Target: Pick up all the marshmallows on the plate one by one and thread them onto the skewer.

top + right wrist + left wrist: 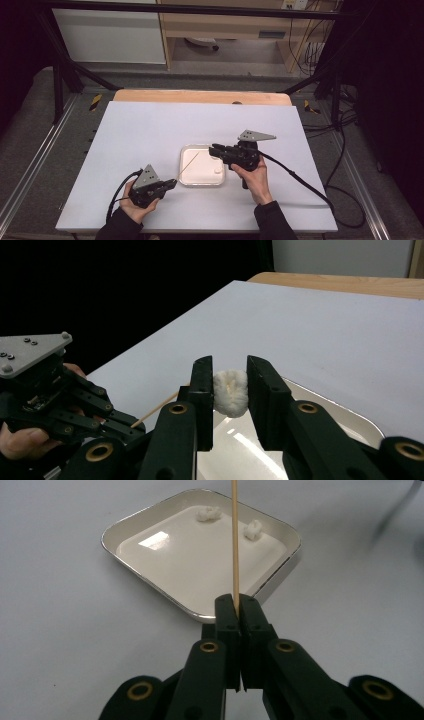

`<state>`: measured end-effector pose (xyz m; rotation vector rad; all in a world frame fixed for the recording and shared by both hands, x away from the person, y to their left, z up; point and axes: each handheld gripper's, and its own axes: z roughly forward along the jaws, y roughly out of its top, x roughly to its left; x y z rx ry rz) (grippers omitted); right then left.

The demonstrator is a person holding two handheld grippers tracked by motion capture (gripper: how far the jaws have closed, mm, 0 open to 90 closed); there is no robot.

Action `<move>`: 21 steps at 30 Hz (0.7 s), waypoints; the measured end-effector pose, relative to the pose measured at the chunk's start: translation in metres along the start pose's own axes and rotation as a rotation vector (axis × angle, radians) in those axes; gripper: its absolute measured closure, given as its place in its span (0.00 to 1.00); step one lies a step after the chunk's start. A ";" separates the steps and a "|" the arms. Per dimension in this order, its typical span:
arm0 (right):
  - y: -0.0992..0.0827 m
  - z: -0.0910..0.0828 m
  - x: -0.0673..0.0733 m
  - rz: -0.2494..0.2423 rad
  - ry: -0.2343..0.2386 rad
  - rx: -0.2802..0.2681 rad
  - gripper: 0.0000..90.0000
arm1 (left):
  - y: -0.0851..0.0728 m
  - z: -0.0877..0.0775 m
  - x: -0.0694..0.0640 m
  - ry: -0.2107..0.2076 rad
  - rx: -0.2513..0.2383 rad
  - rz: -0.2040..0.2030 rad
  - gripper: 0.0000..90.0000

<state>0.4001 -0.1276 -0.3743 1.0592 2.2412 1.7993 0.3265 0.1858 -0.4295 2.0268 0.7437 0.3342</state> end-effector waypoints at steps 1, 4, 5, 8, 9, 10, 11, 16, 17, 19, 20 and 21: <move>0.000 0.000 0.000 0.005 0.002 -0.003 0.82 | 0.000 0.000 0.000 -0.002 -0.003 -0.004 0.98; 0.002 0.002 -0.001 0.029 0.016 -0.019 0.82 | 0.000 0.001 0.000 -0.002 -0.002 -0.003 0.98; 0.002 0.002 -0.001 0.034 0.017 -0.021 0.82 | 0.000 0.001 0.000 -0.002 -0.005 -0.002 0.98; 0.003 0.005 -0.003 0.049 0.027 -0.027 0.82 | 0.000 0.002 -0.001 -0.004 -0.011 0.001 0.98; 0.003 0.005 -0.003 0.056 0.032 -0.027 0.82 | 0.000 0.002 -0.002 -0.004 -0.008 0.005 0.98; 0.003 0.006 -0.003 0.059 0.037 -0.028 0.82 | 0.000 0.003 -0.002 -0.003 -0.010 0.003 0.98; 0.002 0.007 -0.003 0.062 0.038 -0.026 0.82 | 0.000 0.003 -0.002 -0.005 -0.012 0.004 0.98; 0.001 0.010 -0.004 0.080 0.055 -0.026 0.82 | 0.001 0.003 -0.003 -0.007 -0.013 0.009 0.98; 0.001 0.010 -0.005 0.085 0.059 -0.027 0.82 | 0.001 0.004 -0.004 -0.009 -0.015 0.011 0.98; 0.002 0.011 -0.005 0.086 0.065 -0.027 0.82 | 0.001 0.004 -0.004 -0.009 -0.015 0.012 0.98; 0.002 0.011 -0.005 0.086 0.066 -0.025 0.82 | 0.001 0.004 -0.004 -0.010 -0.016 0.012 0.98; 0.001 0.012 -0.004 0.087 0.066 -0.023 0.82 | 0.001 0.004 -0.004 -0.010 -0.014 0.017 0.98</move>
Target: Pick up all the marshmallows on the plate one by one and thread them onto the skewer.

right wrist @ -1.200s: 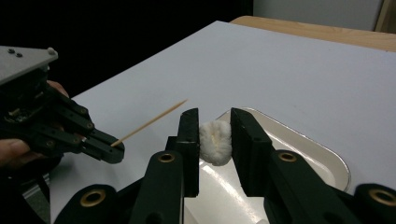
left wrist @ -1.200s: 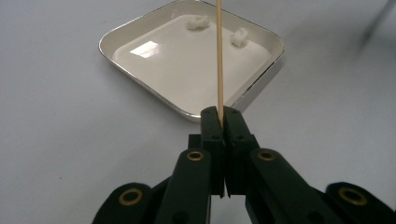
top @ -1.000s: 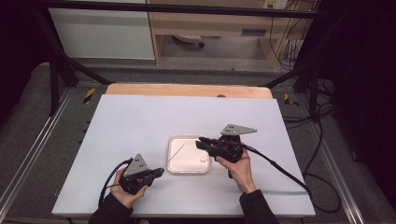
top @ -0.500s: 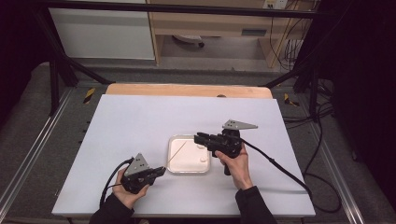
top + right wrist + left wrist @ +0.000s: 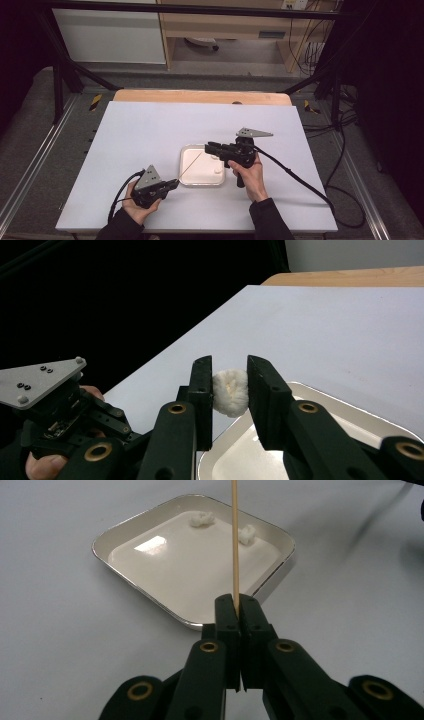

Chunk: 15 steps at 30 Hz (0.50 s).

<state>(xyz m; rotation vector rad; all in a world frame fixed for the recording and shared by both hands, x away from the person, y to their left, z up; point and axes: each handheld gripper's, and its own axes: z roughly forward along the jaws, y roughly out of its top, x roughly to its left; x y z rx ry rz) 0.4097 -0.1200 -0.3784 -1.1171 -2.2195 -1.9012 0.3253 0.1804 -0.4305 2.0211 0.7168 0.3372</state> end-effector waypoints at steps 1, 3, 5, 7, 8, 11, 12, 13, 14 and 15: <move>0.000 0.001 0.000 0.001 0.002 0.001 0.82 | 0.000 0.000 0.000 -0.001 0.000 0.001 0.98; -0.001 0.002 0.000 0.006 0.002 0.002 0.82 | 0.000 0.000 -0.001 -0.001 -0.004 -0.001 0.98; -0.001 0.004 -0.001 0.011 0.008 0.002 0.82 | 0.000 0.000 -0.001 -0.002 -0.003 0.001 0.98; -0.002 0.005 -0.001 0.012 0.013 0.003 0.82 | 0.000 0.000 -0.001 -0.002 -0.004 0.002 0.98; -0.002 0.005 -0.001 0.013 0.013 0.005 0.82 | 0.000 0.000 -0.001 -0.002 -0.004 0.002 0.98; -0.002 0.006 -0.001 0.020 0.020 0.005 0.82 | 0.000 0.000 -0.001 -0.002 -0.003 0.003 0.98; -0.003 0.006 -0.001 0.021 0.022 0.005 0.82 | 0.000 0.000 -0.001 -0.003 -0.004 0.004 0.98; -0.003 0.006 -0.001 0.022 0.023 0.006 0.82 | 0.000 0.000 -0.001 -0.005 -0.004 0.004 0.98; -0.003 0.007 -0.001 0.021 0.026 0.006 0.82 | 0.000 0.000 -0.001 -0.003 -0.003 0.005 0.98; -0.004 0.007 -0.001 0.023 0.027 0.008 0.82 | 0.000 0.000 -0.001 -0.003 -0.002 0.004 0.98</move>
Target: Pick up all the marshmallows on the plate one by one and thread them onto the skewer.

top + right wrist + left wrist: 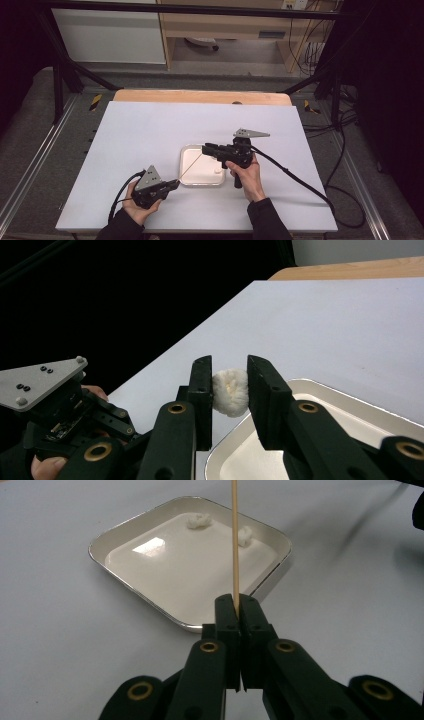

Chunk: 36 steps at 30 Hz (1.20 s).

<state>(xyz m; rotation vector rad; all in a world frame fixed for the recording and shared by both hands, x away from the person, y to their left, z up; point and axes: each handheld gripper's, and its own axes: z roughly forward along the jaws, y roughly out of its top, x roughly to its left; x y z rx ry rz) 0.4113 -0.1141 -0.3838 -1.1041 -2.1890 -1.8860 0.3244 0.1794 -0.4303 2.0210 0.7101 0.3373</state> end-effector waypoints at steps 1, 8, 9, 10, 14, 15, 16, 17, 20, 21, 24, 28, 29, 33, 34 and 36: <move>-0.001 0.001 0.000 0.000 -0.002 0.001 0.82 | 0.000 0.000 0.000 0.000 0.000 0.000 0.98; -0.002 0.002 -0.001 0.013 0.012 0.003 0.82 | 0.000 0.000 0.000 0.002 -0.002 -0.002 0.98; -0.002 0.002 0.000 0.015 0.014 0.004 0.82 | 0.000 0.000 0.000 0.003 -0.002 -0.001 0.98; -0.002 0.003 0.000 0.017 0.016 0.005 0.83 | 0.000 0.000 0.000 0.003 -0.002 -0.002 0.98; -0.003 0.003 0.000 0.022 0.023 0.008 0.84 | 0.000 0.000 0.000 0.003 0.000 0.001 0.98; -0.003 0.004 0.000 0.022 0.024 0.010 0.84 | -0.001 0.000 -0.001 0.005 0.000 0.001 0.98; -0.004 0.004 0.000 0.021 0.025 0.010 0.84 | -0.001 0.000 -0.001 0.005 0.001 0.001 0.98; -0.004 0.004 0.000 0.023 0.026 0.012 0.85 | -0.001 0.001 -0.001 0.005 0.001 0.000 0.98; -0.005 0.005 0.000 0.026 0.029 0.013 0.85 | -0.001 0.001 -0.001 0.006 0.000 -0.001 0.98; -0.005 0.005 0.000 0.028 0.031 0.012 0.85 | -0.001 0.001 -0.001 0.007 0.000 -0.001 0.98; -0.006 0.005 0.000 0.031 0.036 0.008 0.86 | -0.001 0.001 -0.001 0.007 -0.002 -0.004 0.98; -0.007 0.006 0.001 0.035 0.039 0.004 0.86 | -0.002 0.001 -0.002 0.010 -0.005 -0.005 0.98; -0.007 0.006 0.001 0.036 0.039 0.005 0.86 | -0.002 0.001 -0.002 0.011 -0.005 -0.005 0.98; -0.008 0.007 0.001 0.040 0.043 0.004 0.86 | -0.002 0.001 -0.002 0.017 -0.006 -0.004 0.98; -0.009 0.008 0.001 0.042 0.044 0.002 0.86 | -0.002 0.001 -0.002 0.019 -0.007 -0.003 0.99; -0.009 0.008 0.001 0.045 0.047 0.001 0.86 | -0.002 0.001 -0.002 0.022 -0.010 -0.001 0.99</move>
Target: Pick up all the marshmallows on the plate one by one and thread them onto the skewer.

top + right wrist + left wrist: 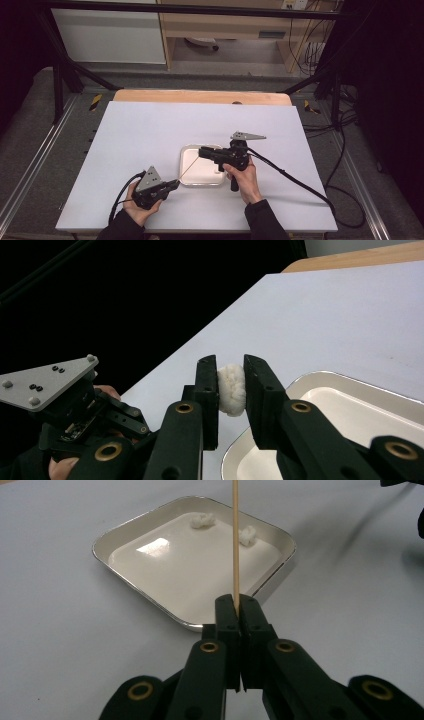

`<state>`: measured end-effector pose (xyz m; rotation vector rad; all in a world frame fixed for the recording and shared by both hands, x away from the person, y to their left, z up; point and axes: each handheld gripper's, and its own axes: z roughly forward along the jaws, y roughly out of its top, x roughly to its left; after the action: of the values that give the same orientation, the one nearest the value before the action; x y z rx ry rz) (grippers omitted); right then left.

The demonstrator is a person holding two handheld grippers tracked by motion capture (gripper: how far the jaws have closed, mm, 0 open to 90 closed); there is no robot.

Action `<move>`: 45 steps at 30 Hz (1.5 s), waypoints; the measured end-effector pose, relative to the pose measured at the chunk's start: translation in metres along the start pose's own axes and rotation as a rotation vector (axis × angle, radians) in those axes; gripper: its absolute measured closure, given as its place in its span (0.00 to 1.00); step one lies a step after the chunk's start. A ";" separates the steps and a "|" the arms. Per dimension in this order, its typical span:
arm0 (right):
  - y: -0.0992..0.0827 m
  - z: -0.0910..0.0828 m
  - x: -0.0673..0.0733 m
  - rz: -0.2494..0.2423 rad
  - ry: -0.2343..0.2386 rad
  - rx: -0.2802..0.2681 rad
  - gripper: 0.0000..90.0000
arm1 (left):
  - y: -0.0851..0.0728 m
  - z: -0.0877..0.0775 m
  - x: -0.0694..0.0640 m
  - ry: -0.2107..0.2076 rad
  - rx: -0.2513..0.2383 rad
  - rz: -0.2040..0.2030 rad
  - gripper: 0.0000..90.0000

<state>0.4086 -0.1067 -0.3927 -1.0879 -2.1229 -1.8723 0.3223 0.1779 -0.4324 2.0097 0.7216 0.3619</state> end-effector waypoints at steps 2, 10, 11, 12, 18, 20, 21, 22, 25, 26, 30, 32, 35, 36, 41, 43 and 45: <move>0.000 0.000 0.000 0.002 0.004 -0.001 0.87 | 0.000 0.000 0.000 -0.001 0.001 0.000 0.99; -0.002 0.001 0.001 0.004 0.011 -0.002 0.87 | 0.000 0.002 0.001 -0.004 -0.015 0.024 0.99; -0.002 0.001 0.001 0.005 0.013 -0.003 0.87 | 0.000 0.002 0.001 -0.001 -0.018 0.025 0.99; -0.003 0.001 0.001 0.005 0.013 -0.004 0.87 | -0.001 0.000 -0.001 0.003 0.000 0.005 0.99; -0.004 0.002 0.001 0.008 0.020 -0.007 0.87 | -0.001 0.000 -0.001 0.006 0.000 0.003 0.99; -0.004 0.002 0.002 0.008 0.025 -0.010 0.87 | -0.001 0.000 -0.002 0.007 -0.002 0.006 0.99; -0.005 0.002 0.002 0.009 0.027 -0.010 0.87 | -0.001 0.001 -0.002 0.007 -0.002 0.005 0.99; -0.005 0.003 0.002 0.011 0.028 -0.011 0.87 | -0.001 0.001 -0.002 0.007 0.000 0.004 0.99; -0.006 0.003 0.002 0.011 0.027 -0.010 0.88 | -0.002 0.001 -0.002 0.007 0.000 0.001 0.99; -0.006 0.003 0.002 0.011 0.027 -0.010 0.88 | -0.002 0.002 -0.003 0.006 -0.001 0.001 0.99; -0.007 0.004 0.003 0.014 0.033 -0.014 0.88 | -0.001 0.002 -0.003 0.008 -0.002 -0.001 0.99; -0.008 0.004 0.003 0.010 0.032 -0.015 0.88 | -0.001 0.002 -0.003 0.007 -0.001 -0.001 0.99; -0.009 0.004 0.003 0.011 0.034 -0.016 0.88 | -0.001 0.002 -0.003 0.011 -0.001 -0.002 0.99; -0.009 0.004 0.003 0.010 0.032 -0.016 0.88 | -0.001 0.002 -0.003 0.013 -0.002 -0.002 0.99; -0.010 0.004 0.005 0.009 0.035 -0.015 0.88 | -0.001 0.002 -0.004 0.015 -0.003 0.001 0.99; -0.010 0.004 0.005 0.005 0.035 -0.017 0.88 | -0.001 0.002 -0.004 0.015 -0.005 0.003 0.99; -0.010 0.004 0.005 0.006 0.036 -0.018 0.88 | -0.001 0.002 -0.004 0.015 -0.005 0.002 0.99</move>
<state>0.4010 -0.1008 -0.3994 -1.0550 -2.0851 -1.8973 0.3196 0.1743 -0.4342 2.0048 0.7275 0.3803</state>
